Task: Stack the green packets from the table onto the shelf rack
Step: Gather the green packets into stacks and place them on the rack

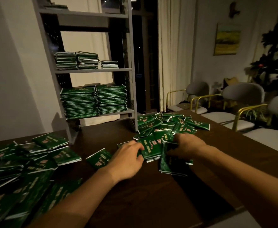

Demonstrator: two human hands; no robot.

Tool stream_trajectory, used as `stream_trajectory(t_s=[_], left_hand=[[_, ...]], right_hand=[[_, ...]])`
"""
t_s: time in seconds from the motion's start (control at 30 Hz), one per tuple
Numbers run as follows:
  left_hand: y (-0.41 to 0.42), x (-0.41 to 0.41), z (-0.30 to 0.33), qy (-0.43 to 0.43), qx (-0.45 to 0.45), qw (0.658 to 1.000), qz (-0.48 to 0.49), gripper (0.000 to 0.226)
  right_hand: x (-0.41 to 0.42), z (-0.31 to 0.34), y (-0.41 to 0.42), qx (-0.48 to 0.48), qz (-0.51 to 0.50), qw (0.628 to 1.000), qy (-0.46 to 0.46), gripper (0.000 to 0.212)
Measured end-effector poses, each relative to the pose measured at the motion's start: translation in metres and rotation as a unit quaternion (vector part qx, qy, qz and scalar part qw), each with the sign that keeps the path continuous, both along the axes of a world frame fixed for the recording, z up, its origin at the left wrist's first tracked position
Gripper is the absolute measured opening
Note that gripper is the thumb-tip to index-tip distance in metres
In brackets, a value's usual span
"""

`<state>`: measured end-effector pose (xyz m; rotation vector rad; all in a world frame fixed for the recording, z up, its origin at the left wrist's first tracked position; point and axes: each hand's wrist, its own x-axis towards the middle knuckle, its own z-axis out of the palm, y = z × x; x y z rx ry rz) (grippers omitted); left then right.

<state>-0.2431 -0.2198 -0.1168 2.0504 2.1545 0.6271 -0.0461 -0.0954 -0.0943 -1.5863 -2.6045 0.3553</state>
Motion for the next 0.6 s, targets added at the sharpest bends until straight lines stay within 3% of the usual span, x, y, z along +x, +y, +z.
stream_trajectory(t_s=[0.13, 0.3, 0.5, 0.6], left_hand=[[0.004, -0.012, -0.012, 0.001, 0.0, 1.0, 0.029, 0.035], [0.009, -0.02, -0.022, 0.013, -0.001, 1.0, 0.021, 0.044], [0.007, -0.023, -0.032, -0.069, 0.001, 0.998, 0.011, 0.047], [0.005, -0.032, -0.032, -0.138, 0.005, 0.99, 0.028, 0.041]], right_hand=[[-0.016, -0.008, 0.001, 0.09, -0.043, 0.995, -0.006, 0.086], [-0.042, -0.009, 0.002, 0.07, -0.127, 0.989, -0.036, 0.12], [-0.078, -0.011, 0.001, 0.086, -0.108, 0.99, -0.019, 0.122], [-0.092, -0.009, 0.002, 0.056, -0.101, 0.993, 0.02, 0.096]])
